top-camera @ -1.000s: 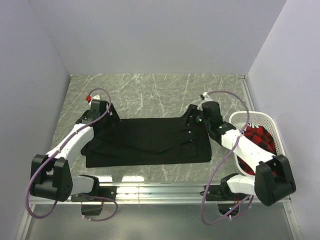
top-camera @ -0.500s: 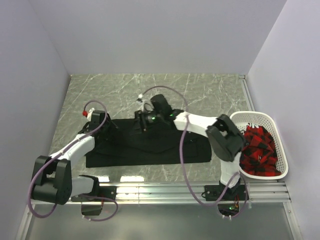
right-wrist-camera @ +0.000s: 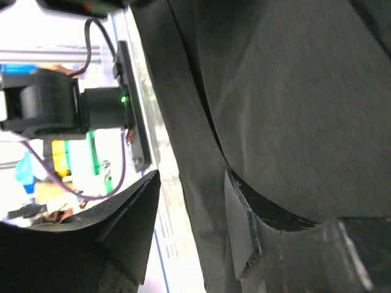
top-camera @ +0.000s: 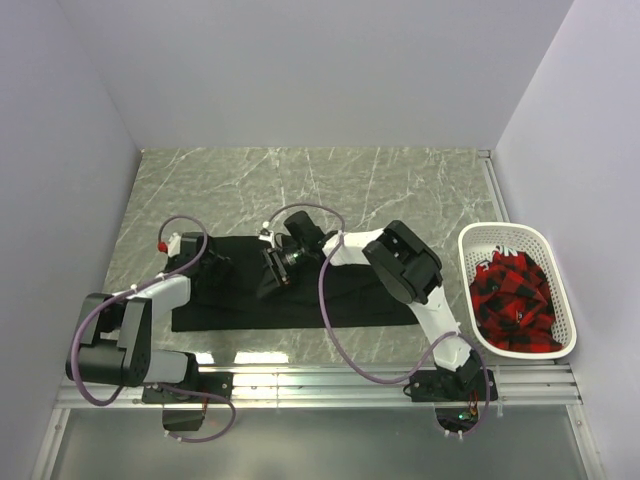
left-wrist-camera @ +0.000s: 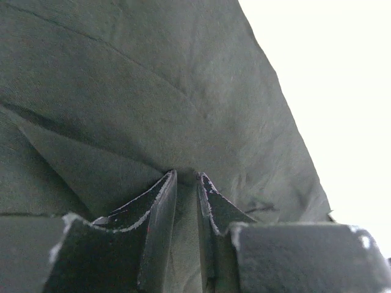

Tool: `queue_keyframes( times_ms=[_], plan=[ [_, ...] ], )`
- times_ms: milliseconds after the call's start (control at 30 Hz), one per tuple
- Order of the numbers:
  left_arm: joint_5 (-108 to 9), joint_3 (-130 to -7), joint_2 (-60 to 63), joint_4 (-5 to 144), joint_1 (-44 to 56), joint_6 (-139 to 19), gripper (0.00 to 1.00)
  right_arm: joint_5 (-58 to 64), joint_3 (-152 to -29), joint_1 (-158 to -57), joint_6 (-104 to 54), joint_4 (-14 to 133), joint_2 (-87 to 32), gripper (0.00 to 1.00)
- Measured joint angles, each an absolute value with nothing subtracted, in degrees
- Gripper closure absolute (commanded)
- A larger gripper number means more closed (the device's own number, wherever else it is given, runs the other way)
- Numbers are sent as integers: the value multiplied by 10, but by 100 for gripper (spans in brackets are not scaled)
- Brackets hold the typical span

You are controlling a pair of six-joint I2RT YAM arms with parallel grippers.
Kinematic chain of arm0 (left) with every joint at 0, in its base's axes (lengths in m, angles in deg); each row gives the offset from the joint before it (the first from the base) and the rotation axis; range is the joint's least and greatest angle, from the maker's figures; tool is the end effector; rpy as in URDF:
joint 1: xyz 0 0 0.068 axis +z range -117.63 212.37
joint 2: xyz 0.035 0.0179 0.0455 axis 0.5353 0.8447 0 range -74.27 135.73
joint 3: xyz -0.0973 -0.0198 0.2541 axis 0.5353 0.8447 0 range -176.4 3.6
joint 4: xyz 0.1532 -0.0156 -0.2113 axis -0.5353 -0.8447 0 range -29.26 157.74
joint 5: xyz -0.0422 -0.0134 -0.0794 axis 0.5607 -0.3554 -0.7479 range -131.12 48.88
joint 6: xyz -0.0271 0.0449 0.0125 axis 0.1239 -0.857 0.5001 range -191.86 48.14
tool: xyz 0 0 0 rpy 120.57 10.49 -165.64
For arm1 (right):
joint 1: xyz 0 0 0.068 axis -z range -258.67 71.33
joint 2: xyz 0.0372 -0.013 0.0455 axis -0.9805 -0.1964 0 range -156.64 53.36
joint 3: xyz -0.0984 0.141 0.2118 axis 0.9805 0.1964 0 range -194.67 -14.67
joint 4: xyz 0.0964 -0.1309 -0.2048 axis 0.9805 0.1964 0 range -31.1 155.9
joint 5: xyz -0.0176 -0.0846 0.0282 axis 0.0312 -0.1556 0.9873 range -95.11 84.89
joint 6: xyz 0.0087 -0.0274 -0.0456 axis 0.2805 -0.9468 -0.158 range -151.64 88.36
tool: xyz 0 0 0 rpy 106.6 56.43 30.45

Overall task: Fold and stack the long sleeve shirts
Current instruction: Fold the shirt

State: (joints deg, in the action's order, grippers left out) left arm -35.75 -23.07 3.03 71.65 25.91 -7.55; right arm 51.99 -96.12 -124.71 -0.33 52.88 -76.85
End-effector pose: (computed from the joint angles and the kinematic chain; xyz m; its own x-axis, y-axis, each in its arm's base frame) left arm 0.2376 -0.0235 0.1401 -0.3569 -0.8626 -0.3586 -0.6310 0.5057 -0.5883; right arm 0.3017 0.3559 0.1070 -0.8282 -0.4520 -0.3314 -0.4550 0.1968 0.8685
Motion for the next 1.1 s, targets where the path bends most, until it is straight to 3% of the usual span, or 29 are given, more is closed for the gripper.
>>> queue_keyframes(
  times_ms=[200,533,633,733,767,867,967,1100],
  plan=[
    [-370,-230,43,736,287,-54,73,558,-929,-1218,-30,586,-753,46],
    [-389,-254,71,733,310,-36,73,585,-765,-1143,-98,663,-651,47],
    [-387,-267,72,717,312,-39,66,574,-725,-1128,-117,690,-618,48],
    [-374,-288,71,687,313,-53,50,525,-708,-1123,-137,720,-576,47],
    [-368,-298,67,674,314,-59,40,500,-706,-1123,-144,732,-557,46],
    [-348,-324,36,632,310,-77,22,411,-705,-1123,-161,759,-490,44],
    [-317,-339,-29,591,289,-89,14,302,-705,-1123,-166,781,-414,41],
    [-280,-342,-110,542,249,-96,15,144,-705,-1123,-165,798,-334,40]
  ],
)
